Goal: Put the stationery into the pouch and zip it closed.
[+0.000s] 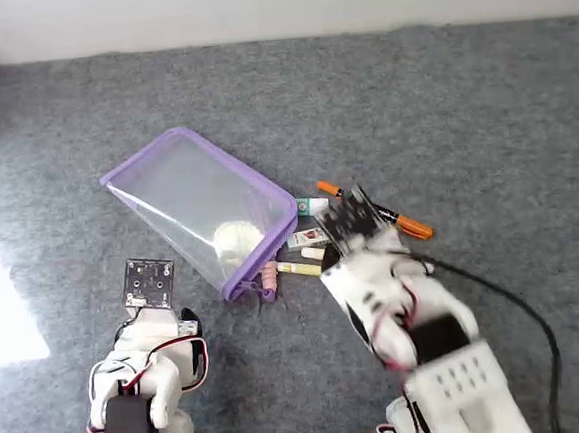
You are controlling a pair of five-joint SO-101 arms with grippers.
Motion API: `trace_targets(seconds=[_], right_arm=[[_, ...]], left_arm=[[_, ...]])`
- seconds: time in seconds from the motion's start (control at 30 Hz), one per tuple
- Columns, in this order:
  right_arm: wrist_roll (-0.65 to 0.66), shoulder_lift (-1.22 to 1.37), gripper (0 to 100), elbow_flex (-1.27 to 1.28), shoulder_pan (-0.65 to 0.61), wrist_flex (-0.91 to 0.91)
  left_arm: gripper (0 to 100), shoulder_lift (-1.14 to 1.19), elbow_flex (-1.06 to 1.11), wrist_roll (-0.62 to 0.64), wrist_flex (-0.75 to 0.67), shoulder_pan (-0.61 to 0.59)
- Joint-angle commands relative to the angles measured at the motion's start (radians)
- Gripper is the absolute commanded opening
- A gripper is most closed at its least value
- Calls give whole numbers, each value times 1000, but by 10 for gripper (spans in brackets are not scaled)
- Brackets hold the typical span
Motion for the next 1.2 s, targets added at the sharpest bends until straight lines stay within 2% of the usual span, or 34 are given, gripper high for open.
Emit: trace_targets(seconds=[0.0,0.33,0.6,0.93,1.17], right_arm=[[9,291,8,-167,12,-18],[15,963,9,-563,56,-145],[17,1362,9,-891,27,-145],[11,1492,11,-1238,-202,-59],[14,1492,12,-1335,-252,108]], left_arm=[[70,-8,-5,6,8,2],[70,-8,-5,6,8,2],[70,-8,-5,6,8,2],[70,-8,-5,6,8,2],[70,-8,-5,6,8,2]])
